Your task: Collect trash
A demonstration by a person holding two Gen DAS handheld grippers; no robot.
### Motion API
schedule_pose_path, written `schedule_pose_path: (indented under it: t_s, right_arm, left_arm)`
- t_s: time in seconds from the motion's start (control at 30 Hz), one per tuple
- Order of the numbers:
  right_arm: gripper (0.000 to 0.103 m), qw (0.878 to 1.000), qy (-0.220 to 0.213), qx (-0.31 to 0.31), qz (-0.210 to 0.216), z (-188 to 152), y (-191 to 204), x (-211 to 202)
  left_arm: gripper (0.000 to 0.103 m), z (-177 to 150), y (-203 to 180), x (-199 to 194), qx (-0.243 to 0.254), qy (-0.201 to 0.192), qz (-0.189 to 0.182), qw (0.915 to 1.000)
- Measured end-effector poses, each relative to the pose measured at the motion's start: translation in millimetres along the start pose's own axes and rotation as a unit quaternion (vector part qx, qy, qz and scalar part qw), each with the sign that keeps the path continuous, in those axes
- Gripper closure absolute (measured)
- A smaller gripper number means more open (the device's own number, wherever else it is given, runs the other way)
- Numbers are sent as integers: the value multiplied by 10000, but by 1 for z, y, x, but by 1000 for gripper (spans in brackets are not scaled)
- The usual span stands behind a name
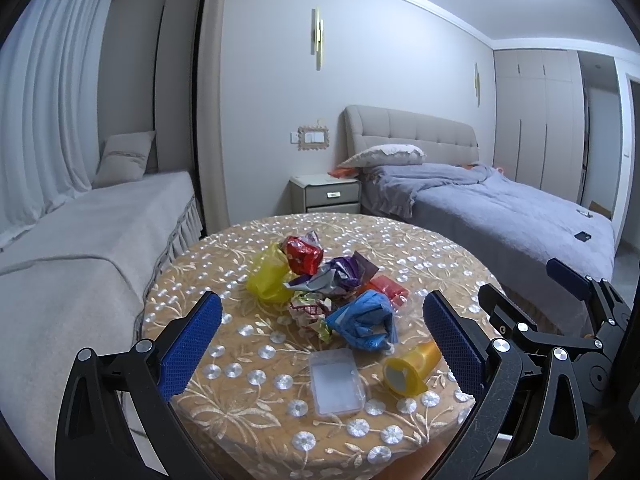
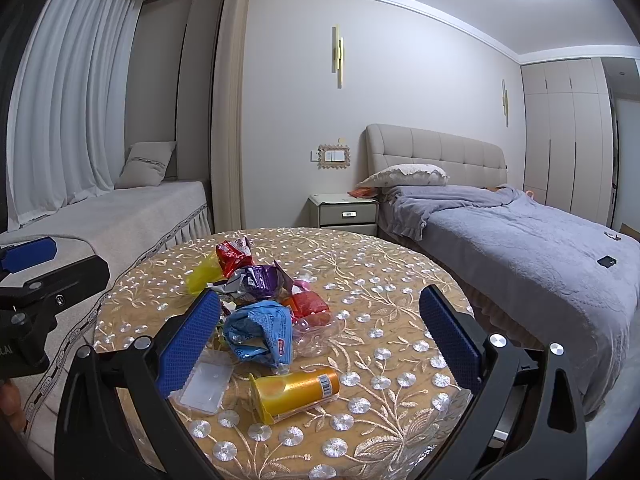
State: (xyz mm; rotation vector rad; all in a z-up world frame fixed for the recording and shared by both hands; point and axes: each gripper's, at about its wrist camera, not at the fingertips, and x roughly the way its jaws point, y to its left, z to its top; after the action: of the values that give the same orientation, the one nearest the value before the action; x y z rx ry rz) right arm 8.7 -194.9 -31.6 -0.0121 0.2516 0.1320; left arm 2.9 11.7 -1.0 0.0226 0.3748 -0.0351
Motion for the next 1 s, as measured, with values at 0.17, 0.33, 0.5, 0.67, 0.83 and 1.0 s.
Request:
schedule_pose_path:
  t_s: [0.17, 0.33, 0.5, 0.67, 0.83, 1.0]
  right_arm:
    - [4, 10000, 19, 25, 9, 1, -1, 0]
    - [4, 10000, 13, 26, 9, 1, -1, 0]
    - [4, 10000, 0, 27, 20, 1, -1, 0]
    - [4, 10000, -3, 19, 23, 3, 0, 0]
    - [4, 10000, -14, 13, 31, 5, 0, 0]
    - [4, 10000, -25, -3, 23, 6, 1, 0]
  left_arm:
    - [5, 1, 0, 0, 0, 39, -17, 10000]
    - [5, 1, 1, 0, -8, 43, 1, 10000]
    - [5, 0, 3, 0, -43, 57, 6, 10000]
    - [5, 1, 3, 0, -34, 53, 7, 10000]
    - [5, 1, 3, 1, -17, 51, 19, 10000]
    - [5, 0, 4, 1, -15, 50, 22, 10000]
